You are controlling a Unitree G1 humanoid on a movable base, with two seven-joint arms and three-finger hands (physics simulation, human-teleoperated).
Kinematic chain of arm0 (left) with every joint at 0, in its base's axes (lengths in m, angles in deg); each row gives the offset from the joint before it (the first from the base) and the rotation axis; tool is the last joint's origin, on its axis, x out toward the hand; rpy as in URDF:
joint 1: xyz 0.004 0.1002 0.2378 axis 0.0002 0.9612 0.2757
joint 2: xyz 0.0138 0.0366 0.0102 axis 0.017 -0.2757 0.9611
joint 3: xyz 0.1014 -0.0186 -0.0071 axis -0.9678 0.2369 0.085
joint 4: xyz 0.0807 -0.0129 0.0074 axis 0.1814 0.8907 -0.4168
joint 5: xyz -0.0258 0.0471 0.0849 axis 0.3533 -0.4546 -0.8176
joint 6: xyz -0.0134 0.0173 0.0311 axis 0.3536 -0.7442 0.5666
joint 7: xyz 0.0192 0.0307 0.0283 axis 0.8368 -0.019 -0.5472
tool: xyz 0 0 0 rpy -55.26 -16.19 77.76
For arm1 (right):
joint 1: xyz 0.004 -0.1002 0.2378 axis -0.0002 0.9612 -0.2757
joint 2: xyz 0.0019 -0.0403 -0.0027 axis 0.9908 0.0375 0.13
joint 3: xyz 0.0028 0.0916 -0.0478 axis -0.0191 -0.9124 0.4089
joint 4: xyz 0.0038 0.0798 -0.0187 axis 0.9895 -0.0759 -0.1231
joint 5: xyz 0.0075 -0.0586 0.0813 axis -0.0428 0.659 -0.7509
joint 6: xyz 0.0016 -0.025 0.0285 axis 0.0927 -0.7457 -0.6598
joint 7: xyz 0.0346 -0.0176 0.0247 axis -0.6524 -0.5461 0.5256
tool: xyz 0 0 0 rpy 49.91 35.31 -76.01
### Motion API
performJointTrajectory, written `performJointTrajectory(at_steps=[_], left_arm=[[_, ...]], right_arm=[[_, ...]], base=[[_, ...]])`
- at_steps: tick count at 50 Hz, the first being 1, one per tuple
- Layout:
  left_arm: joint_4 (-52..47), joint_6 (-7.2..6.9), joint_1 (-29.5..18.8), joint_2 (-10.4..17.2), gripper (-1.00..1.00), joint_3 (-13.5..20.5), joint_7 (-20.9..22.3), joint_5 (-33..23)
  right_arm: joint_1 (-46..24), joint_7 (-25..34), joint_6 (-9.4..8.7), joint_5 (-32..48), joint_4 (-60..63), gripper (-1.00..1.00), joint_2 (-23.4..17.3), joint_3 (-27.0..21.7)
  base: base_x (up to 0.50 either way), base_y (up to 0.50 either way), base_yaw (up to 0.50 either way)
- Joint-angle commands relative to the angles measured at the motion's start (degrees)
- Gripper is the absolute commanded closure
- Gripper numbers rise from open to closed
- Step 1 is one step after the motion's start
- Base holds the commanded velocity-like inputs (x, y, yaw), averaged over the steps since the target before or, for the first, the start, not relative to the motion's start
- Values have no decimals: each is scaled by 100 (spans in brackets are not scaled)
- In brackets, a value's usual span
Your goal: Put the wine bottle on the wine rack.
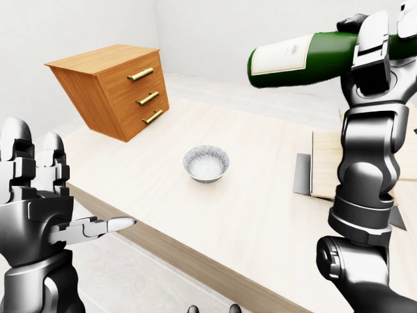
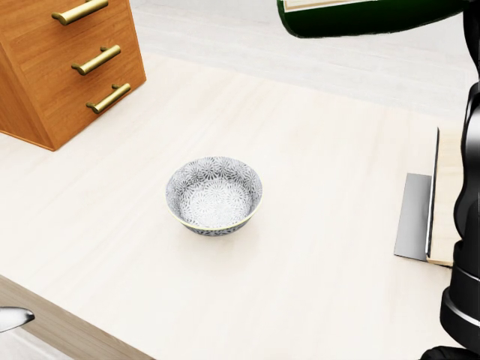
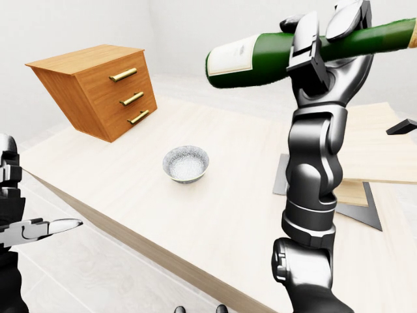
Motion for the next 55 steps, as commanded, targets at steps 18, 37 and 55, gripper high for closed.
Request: performJointTrajectory(at_steps=[18,37,55], left_arm=[[190,0,-13,8,-100,25,14,3],[-24,0,-53,40,-100,-94,-111,-50],[261,0,-77,30,-100,-111,-80,-90]], right_arm=[[-13,-900,0,-702,143,100,-838,-454],[-9,-856,0,-1946,-414,100,-2175,-1033],[171,-972,0,-3099,-1048,100,-3271,-1339]], base=[[0,0,0],[0,0,0],[0,0,0]])
